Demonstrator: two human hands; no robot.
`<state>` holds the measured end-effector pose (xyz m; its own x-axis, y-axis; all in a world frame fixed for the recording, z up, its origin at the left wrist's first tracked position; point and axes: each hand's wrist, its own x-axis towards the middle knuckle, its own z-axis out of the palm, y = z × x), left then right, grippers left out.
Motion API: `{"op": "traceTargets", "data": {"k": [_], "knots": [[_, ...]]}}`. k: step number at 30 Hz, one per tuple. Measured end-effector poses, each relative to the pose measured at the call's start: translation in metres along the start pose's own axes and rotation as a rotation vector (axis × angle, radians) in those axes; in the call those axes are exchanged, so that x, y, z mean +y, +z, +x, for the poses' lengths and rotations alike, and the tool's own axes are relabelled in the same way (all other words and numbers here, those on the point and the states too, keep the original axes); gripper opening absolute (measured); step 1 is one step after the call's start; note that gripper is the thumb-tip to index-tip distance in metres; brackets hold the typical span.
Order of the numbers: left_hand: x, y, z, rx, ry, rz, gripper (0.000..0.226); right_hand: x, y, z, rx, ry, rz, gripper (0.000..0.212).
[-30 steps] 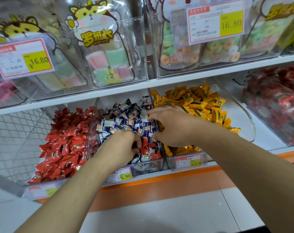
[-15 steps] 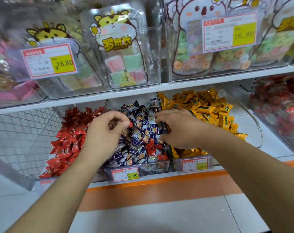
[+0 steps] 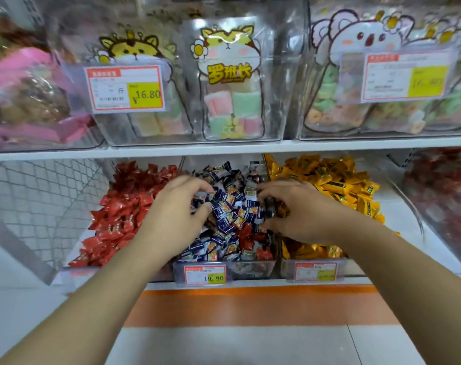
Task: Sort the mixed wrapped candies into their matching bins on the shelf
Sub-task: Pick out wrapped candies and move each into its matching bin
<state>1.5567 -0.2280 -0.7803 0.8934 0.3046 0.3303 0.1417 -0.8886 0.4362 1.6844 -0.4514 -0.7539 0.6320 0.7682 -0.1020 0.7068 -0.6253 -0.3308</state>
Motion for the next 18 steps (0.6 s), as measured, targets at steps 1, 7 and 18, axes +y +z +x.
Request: {"op": "traceTargets", "data": {"k": [1,7,18], "knots": [[0.004,0.009,0.001,-0.06,0.034,-0.032,0.025,0.0,0.0,0.0,-0.003,-0.003,-0.001,0.063],[0.017,0.063,0.01,-0.381,0.108,-0.03,0.034,0.001,-0.001,-0.002,-0.016,0.009,-0.01,0.062],[0.011,0.081,0.015,-0.335,0.231,0.225,0.029,0.003,0.001,0.0,-0.032,0.015,-0.002,0.061]]}}
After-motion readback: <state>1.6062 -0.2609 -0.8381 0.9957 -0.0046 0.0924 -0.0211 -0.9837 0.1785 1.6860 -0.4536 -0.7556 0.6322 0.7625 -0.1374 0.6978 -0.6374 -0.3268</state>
